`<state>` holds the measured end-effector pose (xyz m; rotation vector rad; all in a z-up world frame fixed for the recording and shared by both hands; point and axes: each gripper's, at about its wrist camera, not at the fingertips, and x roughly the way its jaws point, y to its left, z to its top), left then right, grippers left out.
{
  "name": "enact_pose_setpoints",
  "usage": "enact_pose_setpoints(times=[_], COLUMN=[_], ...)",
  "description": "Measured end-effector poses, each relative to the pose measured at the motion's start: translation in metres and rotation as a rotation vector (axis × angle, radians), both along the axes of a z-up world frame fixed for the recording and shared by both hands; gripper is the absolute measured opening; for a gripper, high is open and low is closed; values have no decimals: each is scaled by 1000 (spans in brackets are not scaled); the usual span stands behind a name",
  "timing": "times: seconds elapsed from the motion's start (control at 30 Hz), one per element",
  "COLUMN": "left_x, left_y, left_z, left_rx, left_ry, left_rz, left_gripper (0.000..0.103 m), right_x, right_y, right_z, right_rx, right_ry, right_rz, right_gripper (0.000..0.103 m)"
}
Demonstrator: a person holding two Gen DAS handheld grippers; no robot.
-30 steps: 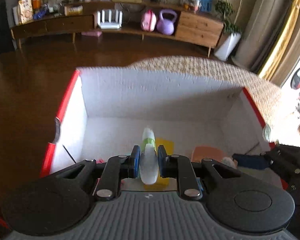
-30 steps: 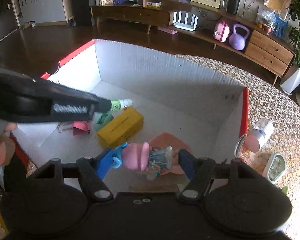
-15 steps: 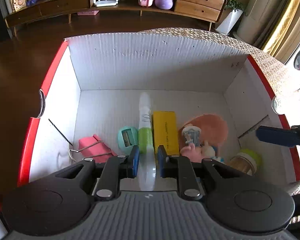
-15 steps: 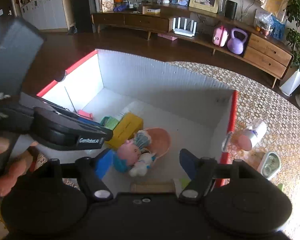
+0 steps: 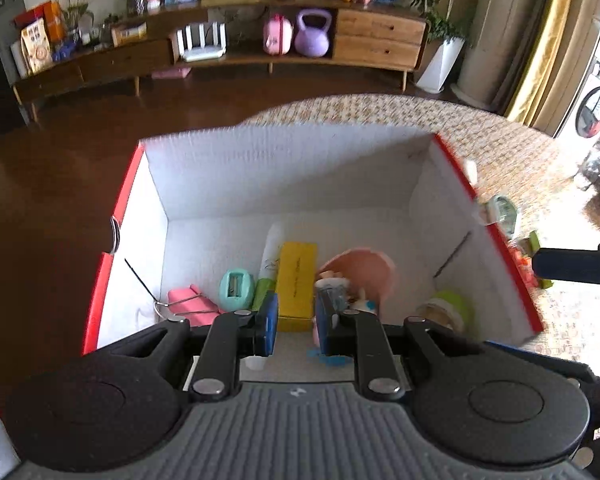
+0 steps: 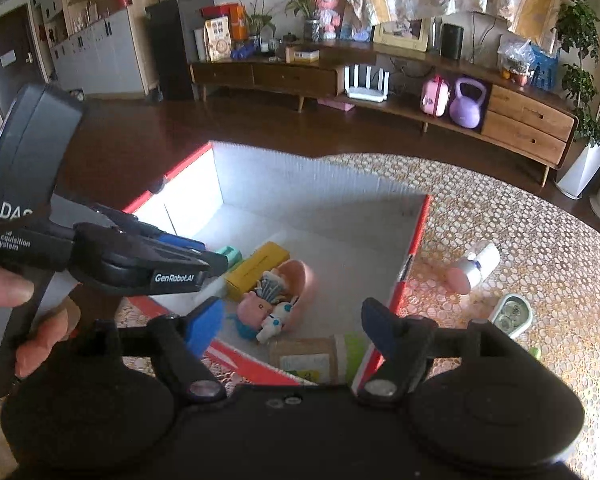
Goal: Organize rigid objects
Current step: 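Open right tool dropping pink figure into box while left tool releases marker, then withdraw both open tools toward the green stick and red figurine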
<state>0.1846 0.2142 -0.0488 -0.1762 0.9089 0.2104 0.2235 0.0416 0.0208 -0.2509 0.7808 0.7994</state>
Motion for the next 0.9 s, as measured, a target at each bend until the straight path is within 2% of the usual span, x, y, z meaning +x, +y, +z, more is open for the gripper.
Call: enact_pose_setpoints(times=[0.33, 0.6, 0.77, 0.9], left_x=[-26, -38, -47, -51], left_y=[-40, -72, -100, -120], left_z=[43, 60, 66, 69], left_rx=[20, 28, 105, 100], left_ry=[-94, -128, -166, -185], left_rz=[-49, -84, -108, -125], left_gripper=[19, 20, 22, 22], right_x=[-25, -29, -35, -40], right_y=[-43, -82, -110, -135], right_z=[31, 41, 41, 41], right_rx=[73, 137, 177, 203], right_ry=[-35, -20, -16, -33], right_rz=[-10, -48, -57, -84], right_gripper=[82, 87, 90, 90])
